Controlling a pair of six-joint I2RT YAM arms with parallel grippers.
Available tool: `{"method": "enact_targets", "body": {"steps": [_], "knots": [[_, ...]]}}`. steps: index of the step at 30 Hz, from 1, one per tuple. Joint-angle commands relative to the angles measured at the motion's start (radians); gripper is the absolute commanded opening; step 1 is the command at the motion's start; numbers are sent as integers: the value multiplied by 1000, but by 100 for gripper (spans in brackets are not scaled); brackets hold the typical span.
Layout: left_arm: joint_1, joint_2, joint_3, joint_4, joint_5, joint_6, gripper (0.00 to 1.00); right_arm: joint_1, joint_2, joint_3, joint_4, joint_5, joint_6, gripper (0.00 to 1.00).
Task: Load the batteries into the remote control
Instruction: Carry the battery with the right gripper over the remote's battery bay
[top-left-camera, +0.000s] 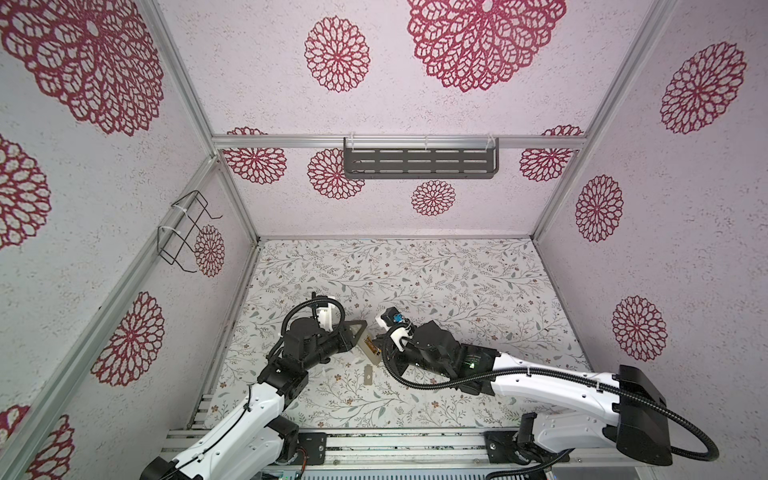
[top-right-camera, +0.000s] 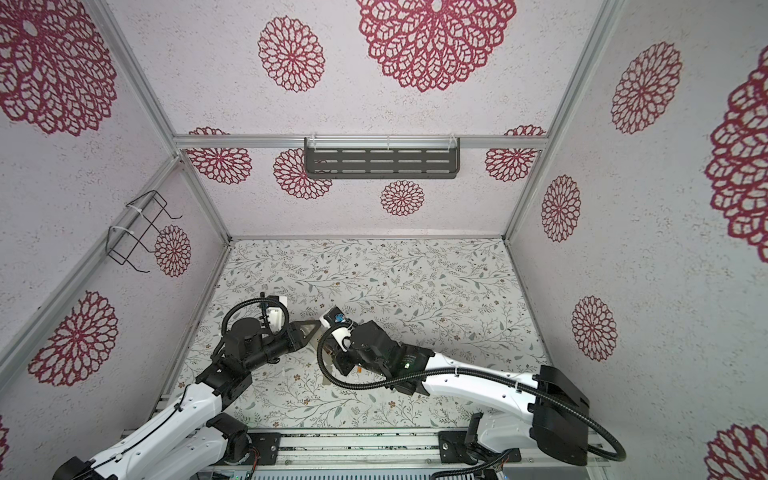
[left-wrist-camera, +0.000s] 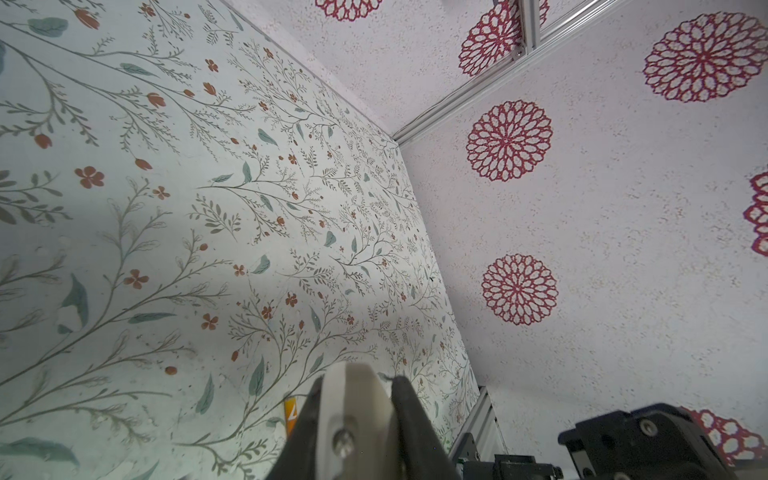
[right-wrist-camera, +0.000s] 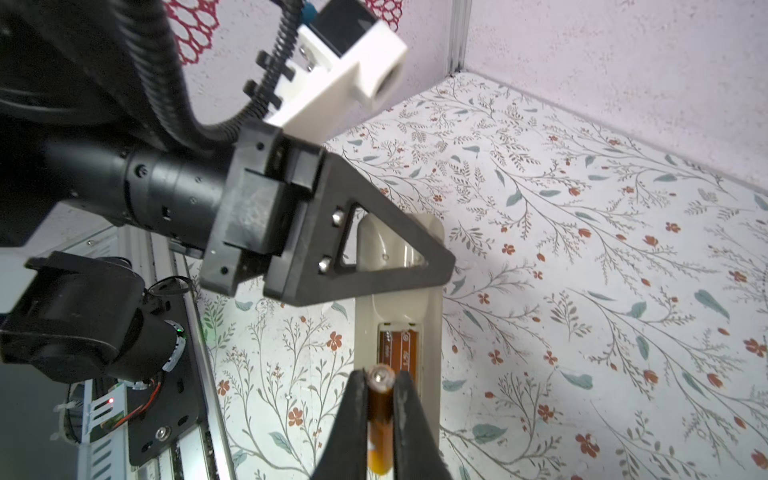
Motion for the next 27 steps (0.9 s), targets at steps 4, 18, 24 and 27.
{"method": "enact_targets", "body": {"steps": [4, 18, 24, 27], "knots": [[-3, -19, 46, -22, 68, -16, 0, 6, 13, -9, 131, 18, -57, 0], [2, -17, 57, -16, 163, -55, 0, 4, -1, -71, 192, 45, -100, 0], [2, -30, 57, -13, 174, -65, 0, 5, 2, -82, 197, 45, -104, 0], [2, -38, 56, -13, 174, -66, 0, 6, 0, -90, 196, 48, -104, 0]]}}
